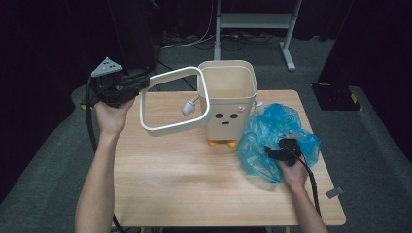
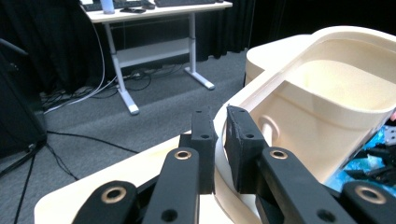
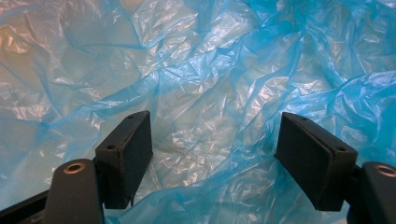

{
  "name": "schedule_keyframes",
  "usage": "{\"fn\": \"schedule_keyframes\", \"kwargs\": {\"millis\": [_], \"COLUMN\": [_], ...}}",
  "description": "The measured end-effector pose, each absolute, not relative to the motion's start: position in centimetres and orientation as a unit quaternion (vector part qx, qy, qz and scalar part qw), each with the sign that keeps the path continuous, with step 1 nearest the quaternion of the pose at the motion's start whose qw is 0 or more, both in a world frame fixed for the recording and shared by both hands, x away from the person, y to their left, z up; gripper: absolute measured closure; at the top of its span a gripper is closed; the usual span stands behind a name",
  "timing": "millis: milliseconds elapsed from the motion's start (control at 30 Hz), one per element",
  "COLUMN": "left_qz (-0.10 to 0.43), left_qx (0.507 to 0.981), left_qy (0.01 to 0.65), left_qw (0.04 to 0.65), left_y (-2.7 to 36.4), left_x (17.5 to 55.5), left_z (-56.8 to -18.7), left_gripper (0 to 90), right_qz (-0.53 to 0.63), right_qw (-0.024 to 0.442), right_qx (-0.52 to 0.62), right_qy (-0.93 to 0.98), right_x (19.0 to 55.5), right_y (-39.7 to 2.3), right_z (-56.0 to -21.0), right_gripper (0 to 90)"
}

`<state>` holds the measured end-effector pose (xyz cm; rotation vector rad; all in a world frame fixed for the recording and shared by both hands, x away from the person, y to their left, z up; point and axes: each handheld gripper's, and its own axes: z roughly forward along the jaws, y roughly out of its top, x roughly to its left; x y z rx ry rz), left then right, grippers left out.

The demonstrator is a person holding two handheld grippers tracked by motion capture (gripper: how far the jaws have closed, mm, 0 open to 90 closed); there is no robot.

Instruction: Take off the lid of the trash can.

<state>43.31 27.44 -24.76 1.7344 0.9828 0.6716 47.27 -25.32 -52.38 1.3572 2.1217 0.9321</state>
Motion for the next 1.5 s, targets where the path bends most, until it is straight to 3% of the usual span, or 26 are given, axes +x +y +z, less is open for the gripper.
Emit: {"fn": "schedule_keyframes", "kwargs": {"millis": [1500], "left_qz": [0.269], "left_qx": [0.721], "left_qy": [0.432], "left_qw": [0.47], "left_y": [29.7], "left_x": [39.8], "left_z": [-30.1], "left_gripper": [82.6], "right_qz": [0.338], "right_qw": [0.226], "right_qx": [0.492], "right_qy": [0.77], "right_x": [47.3], "right_y": [-25.3], "right_z": [-52.4], "right_gripper": [26.7]}}
